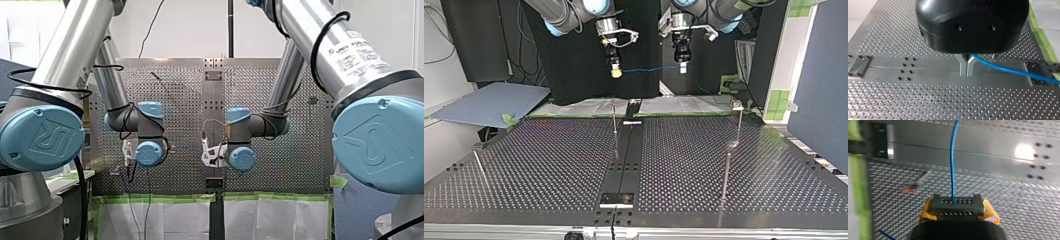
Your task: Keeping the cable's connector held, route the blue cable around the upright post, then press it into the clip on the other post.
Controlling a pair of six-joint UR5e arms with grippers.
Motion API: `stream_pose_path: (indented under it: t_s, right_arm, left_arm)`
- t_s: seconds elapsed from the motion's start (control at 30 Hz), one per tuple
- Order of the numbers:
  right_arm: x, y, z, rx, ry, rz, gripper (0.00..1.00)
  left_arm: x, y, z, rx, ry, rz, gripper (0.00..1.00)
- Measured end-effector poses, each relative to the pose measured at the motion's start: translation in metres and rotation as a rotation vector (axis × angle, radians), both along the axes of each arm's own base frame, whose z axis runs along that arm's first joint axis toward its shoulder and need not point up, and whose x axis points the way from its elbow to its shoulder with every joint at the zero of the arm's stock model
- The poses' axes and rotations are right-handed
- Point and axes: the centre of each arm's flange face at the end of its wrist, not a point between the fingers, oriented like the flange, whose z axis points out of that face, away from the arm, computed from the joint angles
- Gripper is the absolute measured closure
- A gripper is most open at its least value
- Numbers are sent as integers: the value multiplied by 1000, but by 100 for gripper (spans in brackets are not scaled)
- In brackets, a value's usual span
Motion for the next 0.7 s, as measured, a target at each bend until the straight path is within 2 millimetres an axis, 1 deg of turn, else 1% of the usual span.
stream_pose_path:
  t_s: [0.07,0.17,0.27,0.6,0.7]
  right_arm:
    - [-3,3,-12,27,29,1,100]
    - [-7,7,-25,59,64,1,100]
    - [-9,9,-30,76,82,1,100]
    - [-10,10,-32,83,89,1,100]
    - [-8,7,-26,78,83,-2,100]
  left_arm:
    - [-1,1,4,5,6,0,100]
    - [-3,2,4,17,24,1,100]
    - [-5,3,3,30,46,1,100]
    - [-7,4,2,38,59,2,100]
    - [-5,4,2,30,50,6,100]
